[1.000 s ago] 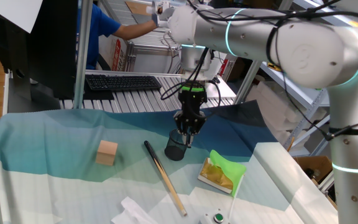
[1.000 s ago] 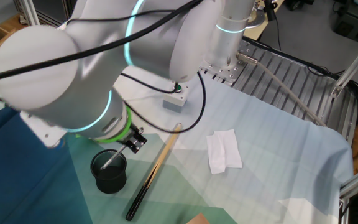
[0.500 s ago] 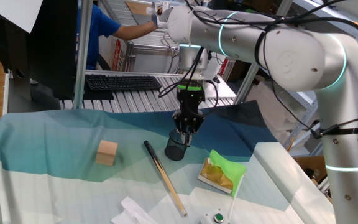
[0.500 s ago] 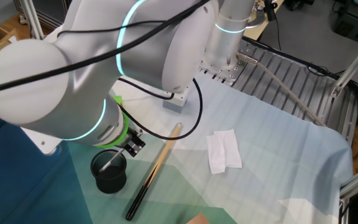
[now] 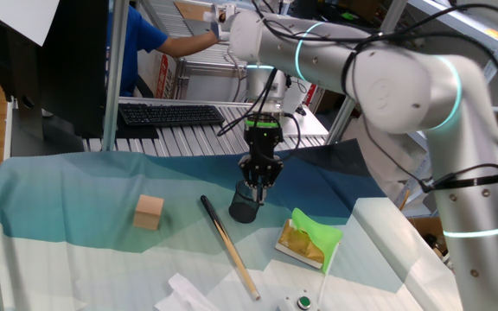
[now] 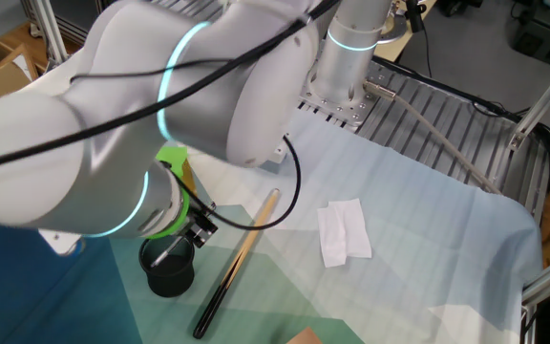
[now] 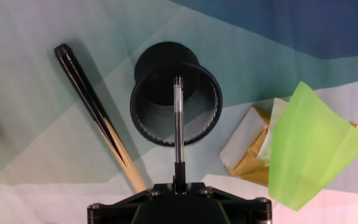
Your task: Put the pen into the pen holder
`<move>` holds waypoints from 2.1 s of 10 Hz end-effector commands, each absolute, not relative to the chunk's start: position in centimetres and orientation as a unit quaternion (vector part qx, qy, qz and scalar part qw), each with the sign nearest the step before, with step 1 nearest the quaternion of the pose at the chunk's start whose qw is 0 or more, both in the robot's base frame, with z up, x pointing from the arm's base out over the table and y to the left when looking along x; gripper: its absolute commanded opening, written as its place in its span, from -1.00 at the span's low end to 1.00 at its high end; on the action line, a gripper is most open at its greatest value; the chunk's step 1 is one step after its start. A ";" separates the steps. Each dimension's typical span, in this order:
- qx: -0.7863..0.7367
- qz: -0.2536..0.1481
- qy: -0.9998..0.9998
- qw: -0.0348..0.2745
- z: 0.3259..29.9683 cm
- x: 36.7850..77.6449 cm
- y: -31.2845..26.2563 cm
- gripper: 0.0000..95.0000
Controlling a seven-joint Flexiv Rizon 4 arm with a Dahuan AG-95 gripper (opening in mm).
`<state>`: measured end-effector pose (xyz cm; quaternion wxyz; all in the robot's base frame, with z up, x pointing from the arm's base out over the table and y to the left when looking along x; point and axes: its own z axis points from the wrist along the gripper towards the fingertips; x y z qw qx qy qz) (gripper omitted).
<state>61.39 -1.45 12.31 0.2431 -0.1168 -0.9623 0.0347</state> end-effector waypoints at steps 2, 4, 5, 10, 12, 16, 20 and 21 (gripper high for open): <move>-0.119 0.035 -0.961 0.247 12.0 61.4 -1.4 -1.00; -0.119 0.035 -0.961 0.248 11.9 61.4 -1.4 -1.00; -0.119 0.035 -0.961 0.249 11.9 61.5 -1.4 -1.00; -0.120 0.032 -0.959 0.255 11.7 61.8 -1.4 -1.00; -0.121 0.030 -0.959 0.255 11.6 61.9 -1.4 -1.00; -0.123 0.030 -0.958 0.255 11.3 62.3 -1.4 -1.00; -0.122 0.029 -0.958 0.257 11.2 62.4 -1.4 -1.00; -0.122 0.029 -0.958 0.258 11.2 62.4 -1.4 -1.00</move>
